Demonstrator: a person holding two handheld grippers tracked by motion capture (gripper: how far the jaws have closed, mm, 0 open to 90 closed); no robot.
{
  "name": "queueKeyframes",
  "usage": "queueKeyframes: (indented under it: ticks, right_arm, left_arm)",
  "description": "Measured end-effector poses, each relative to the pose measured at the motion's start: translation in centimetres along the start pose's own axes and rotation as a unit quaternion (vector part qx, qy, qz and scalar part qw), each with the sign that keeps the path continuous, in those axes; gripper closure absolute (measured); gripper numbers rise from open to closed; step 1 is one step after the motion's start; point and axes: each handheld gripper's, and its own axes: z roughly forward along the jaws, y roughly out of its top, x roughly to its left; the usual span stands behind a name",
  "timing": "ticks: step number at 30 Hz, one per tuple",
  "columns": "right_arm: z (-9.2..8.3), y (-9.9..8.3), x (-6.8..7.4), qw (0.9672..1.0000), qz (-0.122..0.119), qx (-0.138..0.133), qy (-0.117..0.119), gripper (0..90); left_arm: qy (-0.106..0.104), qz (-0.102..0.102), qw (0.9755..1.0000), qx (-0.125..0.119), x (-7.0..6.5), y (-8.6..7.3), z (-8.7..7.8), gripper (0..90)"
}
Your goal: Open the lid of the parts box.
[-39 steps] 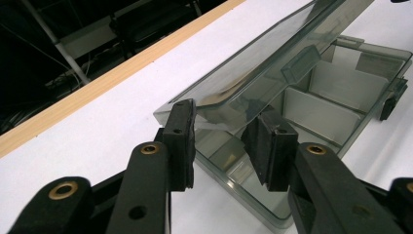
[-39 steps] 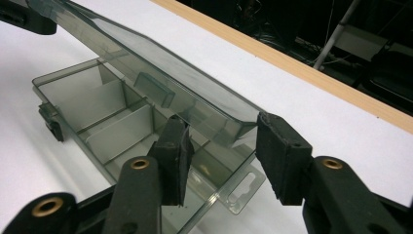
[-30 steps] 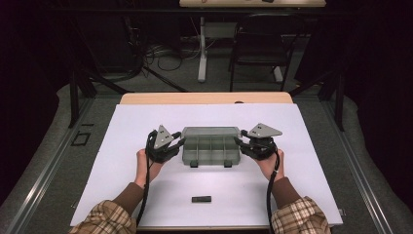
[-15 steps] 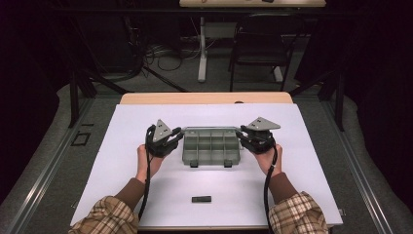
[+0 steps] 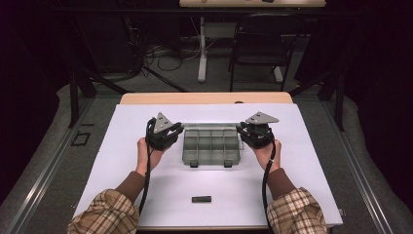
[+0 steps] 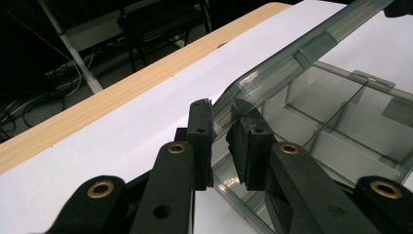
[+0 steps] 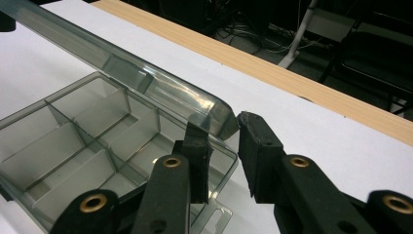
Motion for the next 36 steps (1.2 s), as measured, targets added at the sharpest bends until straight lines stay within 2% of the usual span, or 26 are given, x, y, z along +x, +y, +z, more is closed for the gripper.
queueKeyframes:
  ticks: [4, 7, 12, 16, 20, 25, 29, 36]
  right_arm:
    - [0.2, 0.2, -0.2, 1.0000, 0.008, 0.002, -0.001, 74.8]
    - [0.4, 0.4, -0.3, 0.9996, 0.028, -0.001, -0.003, 75.0]
    - [1.0, 0.5, -0.5, 0.9991, 0.042, -0.001, -0.009, 75.7]
    - [1.3, 0.7, -0.7, 0.9989, 0.045, 0.002, -0.012, 75.9]
    - [1.6, 0.8, -0.8, 0.9986, 0.050, 0.003, -0.017, 76.0]
    - [2.0, 1.0, -0.9, 0.9984, 0.053, 0.005, -0.020, 76.0]
    - [2.5, 1.0, -1.0, 0.9981, 0.056, 0.006, -0.025, 75.8]
    - [3.2, 0.9, -1.3, 0.9975, 0.066, 0.011, -0.024, 75.6]
  left_arm:
    - [0.001, -0.003, 1.0000, 0.001, 0.2, 0.3, 0.2, 79.2]
    - [0.000, -0.002, 1.0000, 0.002, 0.4, 0.5, 0.3, 79.6]
    - [-0.004, -0.007, 1.0000, 0.005, 0.9, 0.9, 0.6, 80.1]
    - [-0.012, -0.013, 0.9998, 0.006, 1.4, 1.2, 0.9, 80.2]
    - [-0.009, -0.012, 0.9999, 0.007, 1.7, 1.3, 1.3, 80.7]
    - [-0.014, -0.020, 0.9997, 0.007, 2.2, 1.1, 2.0, 81.2]
    - [-0.010, -0.021, 0.9997, 0.012, 2.4, 1.1, 2.5, 81.5]
    - [-0.009, -0.035, 0.9991, 0.021, 2.7, 0.6, 3.6, 81.5]
